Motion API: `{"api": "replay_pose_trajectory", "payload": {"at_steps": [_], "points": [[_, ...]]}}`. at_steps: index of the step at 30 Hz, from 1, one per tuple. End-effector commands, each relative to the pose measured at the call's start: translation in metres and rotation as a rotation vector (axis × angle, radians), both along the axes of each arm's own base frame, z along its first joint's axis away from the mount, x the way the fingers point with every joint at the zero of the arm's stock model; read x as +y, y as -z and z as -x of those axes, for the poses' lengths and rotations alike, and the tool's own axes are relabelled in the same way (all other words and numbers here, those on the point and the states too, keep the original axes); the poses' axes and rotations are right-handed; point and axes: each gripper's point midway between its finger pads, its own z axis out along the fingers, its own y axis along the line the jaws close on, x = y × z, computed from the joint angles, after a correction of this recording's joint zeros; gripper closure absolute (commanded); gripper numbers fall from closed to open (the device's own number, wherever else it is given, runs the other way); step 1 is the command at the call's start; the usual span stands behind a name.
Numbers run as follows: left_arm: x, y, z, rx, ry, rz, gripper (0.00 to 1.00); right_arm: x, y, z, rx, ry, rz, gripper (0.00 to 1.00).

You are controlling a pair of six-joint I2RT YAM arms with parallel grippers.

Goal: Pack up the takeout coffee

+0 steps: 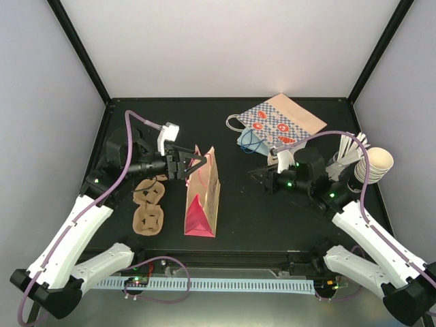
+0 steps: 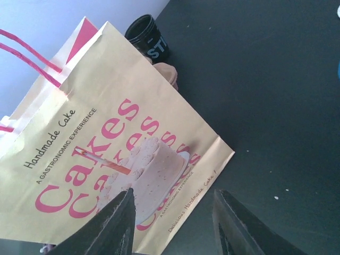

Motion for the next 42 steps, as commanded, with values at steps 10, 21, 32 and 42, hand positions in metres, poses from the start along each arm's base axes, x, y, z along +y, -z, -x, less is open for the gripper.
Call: {"api": "replay_pose_trajectory", "payload": {"at_steps": [10, 21, 32, 42], "points": [[0.007, -0.002, 0.011, -0.042, 0.000, -0.060, 0.29, 0.041, -0.032, 0.009, -0.073, -0.130, -0.028, 0.52], [0.012, -0.009, 0.015, -0.065, -0.013, -0.058, 0.29, 0.093, -0.076, 0.037, -0.226, -0.290, -0.058, 0.45], [0.024, -0.009, 0.020, -0.082, -0.058, -0.111, 0.19, 0.113, -0.092, 0.050, -0.309, -0.353, -0.066, 0.39], [0.042, 0.006, 0.036, -0.064, -0.100, -0.188, 0.03, 0.118, -0.092, 0.052, -0.347, -0.355, -0.064, 0.04]]}}
